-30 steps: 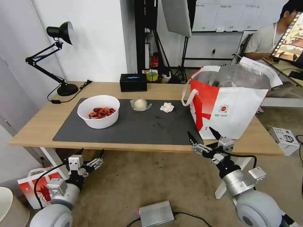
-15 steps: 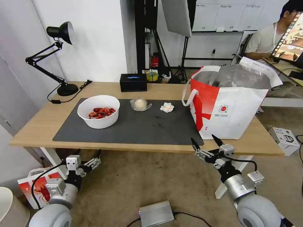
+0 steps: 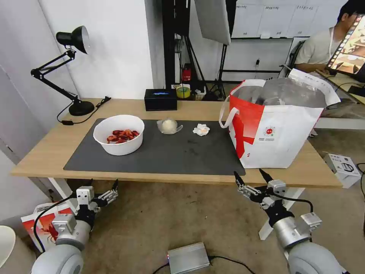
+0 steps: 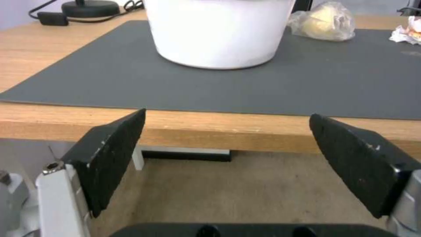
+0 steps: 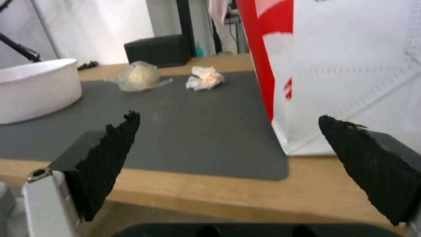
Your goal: Pick up the trash from the table and place it into the takeout bag.
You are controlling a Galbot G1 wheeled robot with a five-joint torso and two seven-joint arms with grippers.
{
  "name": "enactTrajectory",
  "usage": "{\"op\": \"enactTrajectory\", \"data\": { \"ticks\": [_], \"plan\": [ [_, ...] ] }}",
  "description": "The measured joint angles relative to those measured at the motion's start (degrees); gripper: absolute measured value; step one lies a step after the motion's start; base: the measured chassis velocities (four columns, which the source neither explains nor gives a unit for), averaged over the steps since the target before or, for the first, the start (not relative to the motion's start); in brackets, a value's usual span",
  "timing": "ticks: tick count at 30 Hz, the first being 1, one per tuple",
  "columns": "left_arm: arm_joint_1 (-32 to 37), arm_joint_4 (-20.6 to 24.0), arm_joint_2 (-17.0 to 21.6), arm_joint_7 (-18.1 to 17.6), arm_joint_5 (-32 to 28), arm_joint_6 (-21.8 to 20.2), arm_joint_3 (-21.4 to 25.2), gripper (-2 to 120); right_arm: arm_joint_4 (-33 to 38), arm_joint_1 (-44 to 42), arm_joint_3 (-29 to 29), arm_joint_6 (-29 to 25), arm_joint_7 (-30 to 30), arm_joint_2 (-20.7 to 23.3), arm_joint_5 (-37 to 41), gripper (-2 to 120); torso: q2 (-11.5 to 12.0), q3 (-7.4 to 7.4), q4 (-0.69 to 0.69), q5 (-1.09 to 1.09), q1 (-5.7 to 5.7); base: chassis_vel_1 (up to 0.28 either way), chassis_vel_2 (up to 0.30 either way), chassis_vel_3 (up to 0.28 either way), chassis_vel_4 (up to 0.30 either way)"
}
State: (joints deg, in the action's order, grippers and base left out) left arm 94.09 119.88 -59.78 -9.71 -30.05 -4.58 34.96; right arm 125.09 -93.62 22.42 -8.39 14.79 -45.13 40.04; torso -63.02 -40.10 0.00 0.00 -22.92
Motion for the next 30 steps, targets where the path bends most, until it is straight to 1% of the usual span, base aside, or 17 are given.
{"op": "enactTrajectory", "data": {
  "ticks": [12,24,30],
  "plan": [
    [-0.20,-0.28,0.19,-0.47,-0.08,0.00,-0.12,100,-0.08,-0.97,-0.36,0.33,0.01,-0.62,-0.14,100,0.00,0.00,0.00,0.00,0.00,0.000,0.000,0.000,0.000],
    [-1.89,-0.94,0.49,-0.95,-0.54,0.11,-0.92,100,-0.12,-1.01,-0.79,0.33,-0.14,-0.95,-0.26,100,0.00,0.00,0.00,0.00,0.00,0.000,0.000,0.000,0.000],
    [-2.13,-1.30,0.51,-0.98,-0.64,0.11,-1.05,100,-0.23,-0.46,-2.05,0.36,-0.25,-1.07,-0.29,100,0.00,0.00,0.00,0.00,0.00,0.000,0.000,0.000,0.000]
  ]
}}
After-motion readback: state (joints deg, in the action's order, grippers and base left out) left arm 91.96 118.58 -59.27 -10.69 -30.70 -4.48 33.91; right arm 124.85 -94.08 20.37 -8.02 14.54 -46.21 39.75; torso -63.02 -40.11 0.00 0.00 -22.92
